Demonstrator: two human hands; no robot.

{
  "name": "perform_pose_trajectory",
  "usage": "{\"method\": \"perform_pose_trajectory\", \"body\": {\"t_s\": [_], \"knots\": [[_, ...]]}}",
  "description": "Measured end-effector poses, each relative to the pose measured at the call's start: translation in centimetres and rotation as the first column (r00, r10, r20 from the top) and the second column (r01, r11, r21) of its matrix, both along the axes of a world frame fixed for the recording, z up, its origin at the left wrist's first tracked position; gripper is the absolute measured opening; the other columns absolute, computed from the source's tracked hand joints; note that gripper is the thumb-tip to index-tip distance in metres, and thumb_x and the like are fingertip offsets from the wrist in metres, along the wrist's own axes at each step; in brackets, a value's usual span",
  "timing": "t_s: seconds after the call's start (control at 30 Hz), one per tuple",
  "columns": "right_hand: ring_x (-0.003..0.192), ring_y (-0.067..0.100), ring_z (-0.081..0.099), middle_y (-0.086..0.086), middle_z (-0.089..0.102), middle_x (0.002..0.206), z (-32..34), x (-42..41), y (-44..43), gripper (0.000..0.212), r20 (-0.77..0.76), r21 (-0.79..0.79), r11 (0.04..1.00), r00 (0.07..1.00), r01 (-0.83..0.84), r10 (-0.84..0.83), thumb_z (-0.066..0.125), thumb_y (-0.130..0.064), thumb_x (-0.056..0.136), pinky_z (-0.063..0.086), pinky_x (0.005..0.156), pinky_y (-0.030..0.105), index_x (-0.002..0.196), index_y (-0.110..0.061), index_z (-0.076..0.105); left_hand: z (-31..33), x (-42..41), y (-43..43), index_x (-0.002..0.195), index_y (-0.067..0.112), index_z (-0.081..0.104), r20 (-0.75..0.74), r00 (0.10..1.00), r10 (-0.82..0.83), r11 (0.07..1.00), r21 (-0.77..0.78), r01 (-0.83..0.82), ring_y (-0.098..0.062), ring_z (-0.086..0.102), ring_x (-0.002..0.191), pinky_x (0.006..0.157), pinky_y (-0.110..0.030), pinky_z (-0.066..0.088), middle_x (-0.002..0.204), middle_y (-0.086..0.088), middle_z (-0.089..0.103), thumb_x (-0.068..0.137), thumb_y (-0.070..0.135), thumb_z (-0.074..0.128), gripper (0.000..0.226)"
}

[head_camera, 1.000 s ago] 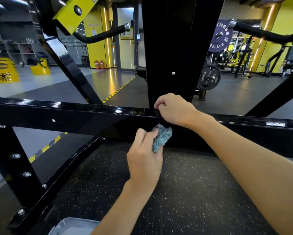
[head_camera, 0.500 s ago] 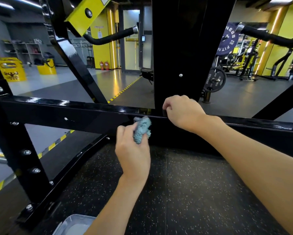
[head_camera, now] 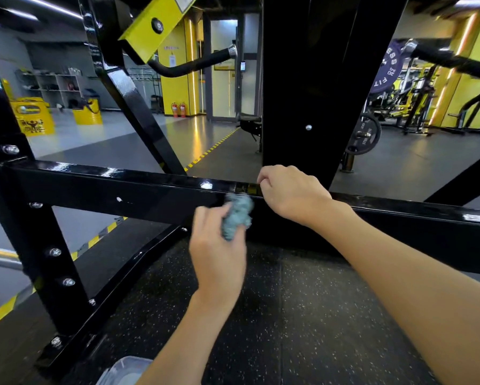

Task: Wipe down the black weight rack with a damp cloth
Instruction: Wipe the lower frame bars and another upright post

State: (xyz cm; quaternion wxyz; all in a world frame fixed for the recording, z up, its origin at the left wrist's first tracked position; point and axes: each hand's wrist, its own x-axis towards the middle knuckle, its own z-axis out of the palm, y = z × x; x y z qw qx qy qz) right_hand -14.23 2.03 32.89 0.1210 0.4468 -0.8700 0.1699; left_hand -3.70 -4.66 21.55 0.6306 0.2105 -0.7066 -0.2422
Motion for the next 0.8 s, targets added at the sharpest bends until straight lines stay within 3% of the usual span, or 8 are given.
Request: {"method": "perform_pose_trajectory", "body": {"t_s": [0.07,0.17,0.33,0.4,0.53,0.63,0.73,0.8], "knots": [[0.095,0.031,0.06,0.004,0.063,0.109,0.0,0.0,0.0,0.031,-0.001,-0.004,1.0,1.0,0.011,-0.011,0.032,-0.03,0.1,0.045,0.074,0.037,0.111,-0.027,0.06,0.2,0.2,0.0,0.104,0.002,0.067,-0.064,0.996,0.065,0.99,0.13,-0.056,-0.004,0.049,0.078,0.075,-0.001,0.039,0.094,-0.004,0.055,0.076,-0.008,0.076,0.03],[0.095,0.031,0.06,0.004,0.063,0.107,-0.1,0.3,-0.2,0.03,-0.007,-0.006,0.999,0.999,0.032,-0.032,0.033,-0.031,0.101,0.044,0.073,0.037,0.112,-0.026,0.06,-0.3,0.0,0.6,0.11,0.002,0.064,0.015,0.999,0.046,0.996,0.072,-0.047,-0.002,0.047,0.088,0.079,0.001,0.039,0.107,-0.005,0.054,0.08,-0.007,0.072,0.033],[0.092,0.032,0.06,0.004,0.063,0.105,-0.2,0.4,-0.1,0.031,-0.012,-0.026,0.998,0.999,0.053,-0.053,0.032,-0.031,0.101,0.045,0.071,0.037,0.112,-0.025,0.06,0.7,0.8,0.3,0.129,0.012,0.049,0.003,0.996,0.087,0.995,0.055,-0.087,0.0,0.046,0.095,0.075,-0.021,0.047,0.124,-0.006,0.05,0.088,-0.003,0.061,0.046],[0.092,0.033,0.06,0.005,0.063,0.104,-0.2,0.3,-0.1,0.031,-0.016,-0.027,0.998,0.999,0.051,-0.051,0.031,-0.032,0.1,0.046,0.071,0.038,0.111,-0.025,0.06,0.5,0.9,0.5,0.126,0.017,0.047,0.029,0.997,0.069,0.997,-0.032,-0.068,-0.007,0.051,0.09,0.07,-0.023,0.048,0.12,-0.007,0.053,0.089,-0.004,0.06,0.045],[0.092,0.034,0.06,0.006,0.063,0.105,-0.3,0.4,0.0,0.031,-0.043,-0.03,0.998,0.997,0.058,-0.059,0.032,-0.031,0.101,0.041,0.069,0.036,0.11,-0.024,0.06,-0.9,0.1,1.0,0.114,0.005,0.068,0.154,0.988,-0.009,0.966,-0.254,0.049,-0.02,0.064,0.094,0.074,-0.036,0.061,0.119,-0.014,0.057,0.083,-0.005,0.07,0.034],[0.094,0.035,0.059,0.008,0.062,0.107,-0.2,0.4,0.1,0.03,-0.058,-0.009,0.999,0.997,0.045,-0.045,0.033,-0.03,0.101,0.037,0.071,0.036,0.11,-0.022,0.06,-0.8,0.1,-0.4,0.108,0.0,0.071,0.118,0.993,0.014,0.949,-0.314,0.024,-0.02,0.065,0.094,0.085,-0.026,0.057,0.115,-0.017,0.059,0.076,-0.01,0.075,0.034],[0.088,0.033,0.055,0.008,0.062,0.107,-0.2,0.5,0.2,0.03,-0.063,0.004,1.0,0.998,0.027,-0.027,0.031,-0.029,0.101,0.037,0.071,0.036,0.11,-0.021,0.059,0.3,0.7,-1.8,0.105,-0.003,0.07,-0.065,0.994,0.085,0.994,-0.066,-0.089,-0.003,0.054,0.098,0.093,-0.004,0.042,0.111,-0.017,0.062,0.077,-0.014,0.073,0.03],[0.093,0.034,0.058,0.009,0.062,0.109,-0.1,0.5,0.3,0.03,-0.062,0.002,1.0,0.998,0.018,-0.018,0.032,-0.029,0.101,0.038,0.073,0.036,0.112,-0.022,0.058,0.0,0.3,-1.3,0.104,-0.004,0.07,-0.051,0.997,0.062,0.995,-0.071,-0.066,-0.007,0.058,0.097,0.091,-0.004,0.043,0.11,-0.017,0.063,0.077,-0.013,0.073,0.028]]}}
